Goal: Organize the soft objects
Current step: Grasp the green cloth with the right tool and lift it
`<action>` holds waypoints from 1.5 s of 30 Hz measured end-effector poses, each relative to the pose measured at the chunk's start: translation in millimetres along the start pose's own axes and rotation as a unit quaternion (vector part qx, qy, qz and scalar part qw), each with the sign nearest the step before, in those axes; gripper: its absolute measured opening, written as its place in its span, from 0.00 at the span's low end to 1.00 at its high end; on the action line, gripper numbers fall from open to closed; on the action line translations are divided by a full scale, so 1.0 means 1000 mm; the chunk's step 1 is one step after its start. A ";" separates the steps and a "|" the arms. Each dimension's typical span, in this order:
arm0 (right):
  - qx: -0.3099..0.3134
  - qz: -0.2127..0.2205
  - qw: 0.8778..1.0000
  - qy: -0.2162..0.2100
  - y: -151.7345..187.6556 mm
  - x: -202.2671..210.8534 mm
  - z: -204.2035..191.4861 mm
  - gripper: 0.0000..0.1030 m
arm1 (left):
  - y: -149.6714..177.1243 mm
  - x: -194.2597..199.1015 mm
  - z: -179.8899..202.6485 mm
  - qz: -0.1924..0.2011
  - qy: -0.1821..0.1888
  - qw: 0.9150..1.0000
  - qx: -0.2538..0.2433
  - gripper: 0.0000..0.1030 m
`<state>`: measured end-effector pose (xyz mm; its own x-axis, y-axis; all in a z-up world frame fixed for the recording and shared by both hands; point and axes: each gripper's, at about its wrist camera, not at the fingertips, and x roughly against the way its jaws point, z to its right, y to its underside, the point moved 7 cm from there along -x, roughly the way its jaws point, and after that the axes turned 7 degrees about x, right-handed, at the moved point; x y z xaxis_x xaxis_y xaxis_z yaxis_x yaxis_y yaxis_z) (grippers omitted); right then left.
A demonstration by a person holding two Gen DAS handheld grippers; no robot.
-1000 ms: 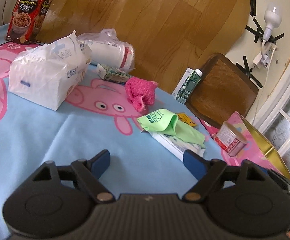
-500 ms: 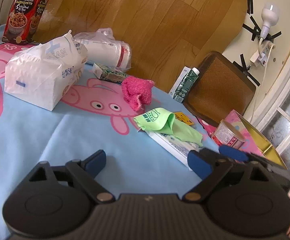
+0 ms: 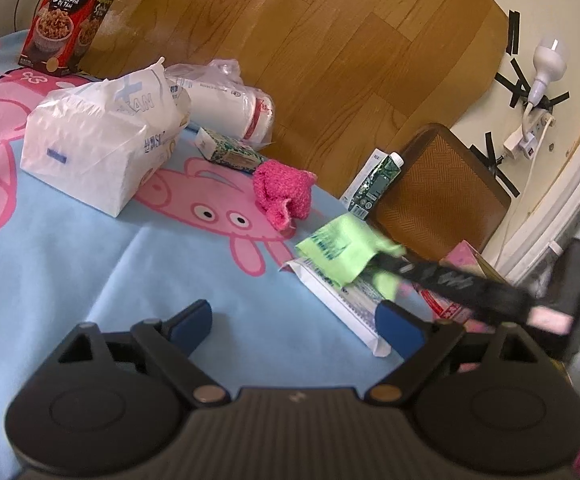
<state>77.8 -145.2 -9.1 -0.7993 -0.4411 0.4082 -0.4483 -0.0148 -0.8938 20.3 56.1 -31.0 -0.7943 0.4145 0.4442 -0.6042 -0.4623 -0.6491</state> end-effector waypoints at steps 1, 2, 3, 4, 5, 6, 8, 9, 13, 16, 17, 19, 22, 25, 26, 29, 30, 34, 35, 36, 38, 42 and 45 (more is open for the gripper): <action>-0.003 0.019 1.000 0.003 -0.007 0.014 0.002 0.05 | 0.000 0.001 -0.001 0.001 0.000 1.000 0.003 0.90; 0.002 0.039 0.999 0.005 -0.013 0.029 0.001 0.05 | 0.000 0.001 -0.001 0.002 0.000 1.000 0.005 0.90; 0.009 0.059 0.998 0.002 -0.019 0.044 -0.001 0.05 | -0.001 0.001 -0.002 0.003 0.001 1.000 0.008 0.90; 0.016 0.078 0.997 -0.006 -0.021 0.061 -0.004 0.05 | -0.001 0.002 -0.002 0.003 0.003 1.000 0.010 0.90; 0.023 0.093 0.995 -0.014 -0.022 0.076 -0.008 0.05 | -0.001 0.002 -0.003 0.003 0.004 1.000 0.012 0.90; 0.030 0.103 0.994 -0.021 -0.020 0.090 -0.012 0.05 | -0.002 0.002 -0.003 0.003 0.005 1.000 0.014 0.90; 0.044 0.109 0.992 -0.040 -0.009 0.114 -0.020 0.05 | -0.002 0.003 -0.003 0.003 0.006 1.000 0.017 0.90; 0.050 0.103 0.992 -0.048 0.002 0.122 -0.024 0.05 | -0.002 0.003 -0.003 0.003 0.006 1.000 0.018 0.90; 0.067 0.044 0.995 -0.060 0.051 0.127 -0.040 0.05 | -0.001 0.002 -0.002 0.002 0.001 1.000 0.013 0.90; 0.084 -0.003 0.995 -0.046 0.085 0.118 -0.049 0.10 | 0.000 0.002 0.001 -0.001 -0.004 1.000 0.005 0.91; 0.082 -0.021 0.995 -0.046 0.093 0.115 -0.051 0.12 | 0.001 0.002 0.001 -0.004 -0.005 1.000 0.004 0.92; 0.089 -0.037 0.994 -0.054 0.101 0.114 -0.054 0.27 | 0.001 0.004 0.001 -0.010 -0.003 1.000 0.007 0.92; 0.109 -0.033 0.991 -0.066 0.097 0.121 -0.058 0.73 | 0.003 0.012 0.003 -0.024 0.011 0.999 0.019 0.92; 0.129 -0.013 0.990 -0.058 0.092 0.133 -0.057 0.78 | 0.005 0.023 0.009 -0.036 0.024 0.999 0.018 0.92; 0.129 -0.012 0.990 -0.056 0.092 0.134 -0.056 0.78 | 0.007 0.026 0.012 -0.042 0.029 0.999 0.018 0.91; 0.117 -0.013 0.992 -0.047 0.092 0.133 -0.049 0.79 | 0.014 0.031 0.026 -0.075 0.064 0.995 0.017 0.87; 0.113 -0.015 0.992 -0.044 0.092 0.131 -0.046 0.79 | 0.018 0.031 0.032 -0.087 0.075 0.993 0.014 0.86; 0.099 -0.019 0.994 -0.048 0.092 0.126 -0.043 0.80 | 0.035 0.023 0.055 -0.131 0.092 0.987 -0.011 0.78; 0.096 -0.022 0.994 -0.052 0.092 0.124 -0.044 0.80 | 0.040 0.020 0.060 -0.140 0.094 0.986 -0.012 0.73; 0.093 -0.024 0.994 -0.055 0.092 0.121 -0.046 0.80 | 0.045 0.016 0.063 -0.152 0.095 0.984 -0.011 0.69; 0.085 -0.034 0.993 -0.072 0.095 0.114 -0.049 0.63 | 0.057 0.005 0.067 -0.177 0.089 0.980 -0.011 0.49; 0.099 -0.021 0.994 -0.051 0.099 0.115 -0.049 0.12 | 0.067 -0.007 0.084 -0.197 0.087 0.976 -0.024 0.38; 0.073 0.019 0.996 -0.037 0.088 0.131 -0.032 0.12 | 0.061 -0.008 0.115 -0.186 0.101 0.975 -0.066 0.38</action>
<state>-78.7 -175.8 -28.6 -0.7806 -0.5081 0.3639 -0.3512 -0.1250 -0.9279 -17.3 -65.8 -3.1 -0.4846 0.6865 0.5421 -0.8241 -0.1505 -0.5460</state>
